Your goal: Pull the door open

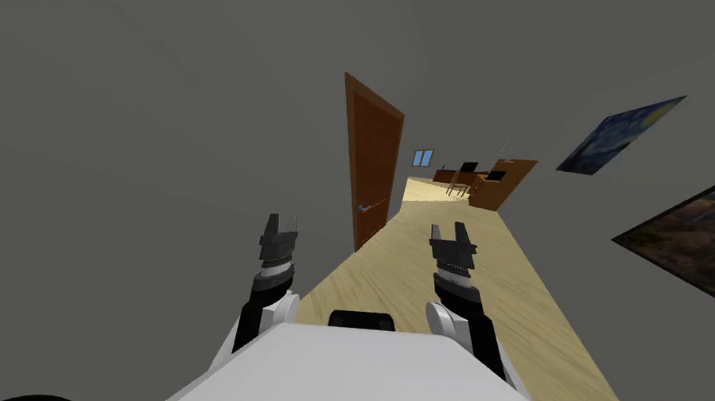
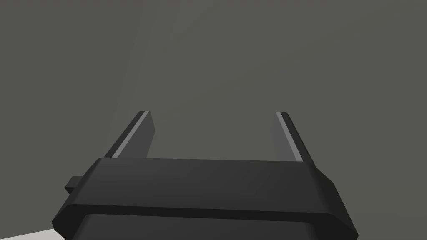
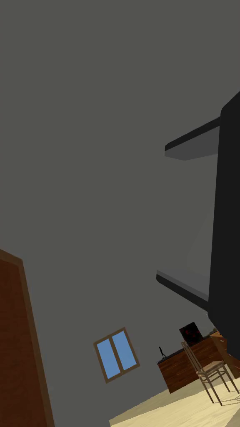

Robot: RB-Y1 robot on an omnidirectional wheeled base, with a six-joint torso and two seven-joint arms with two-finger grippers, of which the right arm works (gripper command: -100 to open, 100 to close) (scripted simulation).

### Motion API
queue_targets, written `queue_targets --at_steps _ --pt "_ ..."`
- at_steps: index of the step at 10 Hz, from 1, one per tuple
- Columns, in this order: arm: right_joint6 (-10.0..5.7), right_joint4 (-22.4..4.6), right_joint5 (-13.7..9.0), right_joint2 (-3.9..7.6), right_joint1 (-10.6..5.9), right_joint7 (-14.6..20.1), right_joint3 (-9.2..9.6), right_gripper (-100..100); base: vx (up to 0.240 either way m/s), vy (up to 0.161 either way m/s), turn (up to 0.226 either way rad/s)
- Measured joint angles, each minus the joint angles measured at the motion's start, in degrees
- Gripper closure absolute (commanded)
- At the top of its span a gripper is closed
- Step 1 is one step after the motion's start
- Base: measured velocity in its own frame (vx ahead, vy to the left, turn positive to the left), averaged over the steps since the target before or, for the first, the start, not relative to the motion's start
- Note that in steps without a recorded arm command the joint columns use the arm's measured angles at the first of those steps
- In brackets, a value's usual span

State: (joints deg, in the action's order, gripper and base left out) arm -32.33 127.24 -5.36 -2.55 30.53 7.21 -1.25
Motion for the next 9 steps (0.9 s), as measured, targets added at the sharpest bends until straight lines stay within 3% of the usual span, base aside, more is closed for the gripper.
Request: queue_targets --at_steps 2,9 --pt "-0.44 -1.95 -0.01 0.64 -0.55 0.05 0.07 -100 0.059 -0.042 0.121" --pt "-1.83 -11.81 -0.16 2.97 -5.24 0.16 -0.52 -100 0.065 -0.055 0.155"
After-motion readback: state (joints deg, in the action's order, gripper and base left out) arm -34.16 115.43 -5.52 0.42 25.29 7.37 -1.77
